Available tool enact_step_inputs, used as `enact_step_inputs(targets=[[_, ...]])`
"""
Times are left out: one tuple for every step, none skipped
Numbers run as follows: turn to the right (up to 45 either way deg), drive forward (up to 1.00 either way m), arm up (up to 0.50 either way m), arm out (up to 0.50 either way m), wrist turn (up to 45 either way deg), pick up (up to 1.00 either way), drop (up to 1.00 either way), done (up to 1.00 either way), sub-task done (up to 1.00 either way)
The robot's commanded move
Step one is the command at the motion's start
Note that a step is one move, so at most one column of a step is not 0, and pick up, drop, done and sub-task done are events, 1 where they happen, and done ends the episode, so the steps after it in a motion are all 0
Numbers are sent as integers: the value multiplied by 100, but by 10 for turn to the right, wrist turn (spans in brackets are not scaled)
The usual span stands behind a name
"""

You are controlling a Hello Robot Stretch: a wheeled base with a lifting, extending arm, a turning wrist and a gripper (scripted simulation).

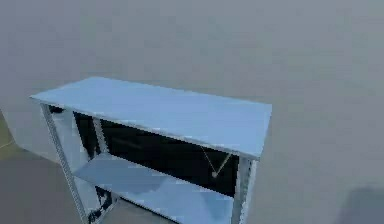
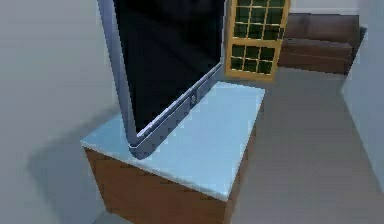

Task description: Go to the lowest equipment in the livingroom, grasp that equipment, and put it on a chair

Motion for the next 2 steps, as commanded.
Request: enact_step_inputs(targets=[[-450,0,0,0,0,0,0,0,0],[-150,0,0,0,0,0,0,0,0]])
